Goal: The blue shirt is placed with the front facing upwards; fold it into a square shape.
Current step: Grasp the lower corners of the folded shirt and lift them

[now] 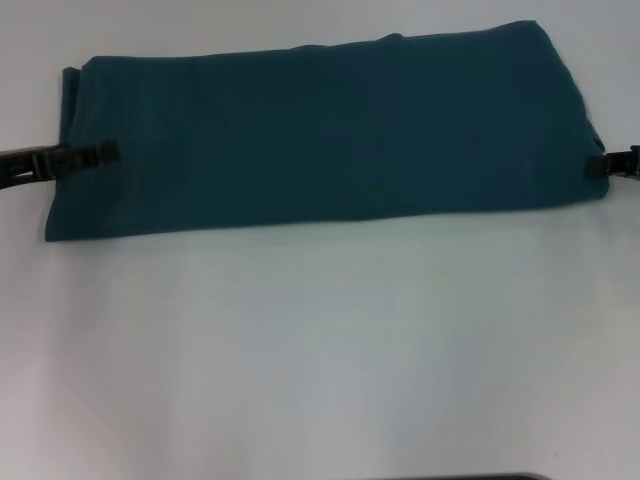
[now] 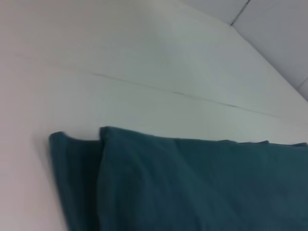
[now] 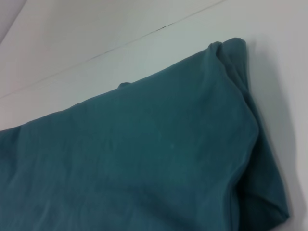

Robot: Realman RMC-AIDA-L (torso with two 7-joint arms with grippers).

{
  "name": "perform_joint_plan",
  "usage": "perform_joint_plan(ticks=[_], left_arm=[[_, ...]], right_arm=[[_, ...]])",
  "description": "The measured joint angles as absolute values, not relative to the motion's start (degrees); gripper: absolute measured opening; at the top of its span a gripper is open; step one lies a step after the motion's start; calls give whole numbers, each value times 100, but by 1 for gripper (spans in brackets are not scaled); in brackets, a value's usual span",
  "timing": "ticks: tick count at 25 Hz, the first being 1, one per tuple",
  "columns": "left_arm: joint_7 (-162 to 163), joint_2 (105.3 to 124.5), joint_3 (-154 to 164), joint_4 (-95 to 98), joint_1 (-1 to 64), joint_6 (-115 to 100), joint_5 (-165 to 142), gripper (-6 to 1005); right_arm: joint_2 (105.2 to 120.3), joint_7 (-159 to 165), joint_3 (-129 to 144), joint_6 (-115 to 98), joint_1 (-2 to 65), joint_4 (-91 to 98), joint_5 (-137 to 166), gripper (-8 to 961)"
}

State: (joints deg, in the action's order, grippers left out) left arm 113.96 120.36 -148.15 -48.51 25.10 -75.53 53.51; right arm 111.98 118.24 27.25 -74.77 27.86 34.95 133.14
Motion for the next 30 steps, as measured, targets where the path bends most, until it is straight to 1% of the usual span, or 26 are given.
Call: perform_joint_plan(ticks=[2, 7, 16, 30], left_arm=[[11541, 12013, -14815, -4851, 2500, -7511, 5212, 859], [11961, 11948, -14822, -4840, 2489, -7517, 4838, 858], [12248, 11806, -14816, -4802, 2487, -7663, 4711, 858], [12270, 11819, -14801, -4815, 2531, -7652, 4495, 859]], right_arm=[[11196, 11819, 2725, -7471, 2795, 3495, 13314, 127], [11196, 11814, 2725, -7470, 2819, 3503, 13314, 10], [11197, 11812, 2729, -7480, 2865, 3508, 13317, 10], [11211, 11803, 2734, -7470, 2843, 3491, 13316, 10]])
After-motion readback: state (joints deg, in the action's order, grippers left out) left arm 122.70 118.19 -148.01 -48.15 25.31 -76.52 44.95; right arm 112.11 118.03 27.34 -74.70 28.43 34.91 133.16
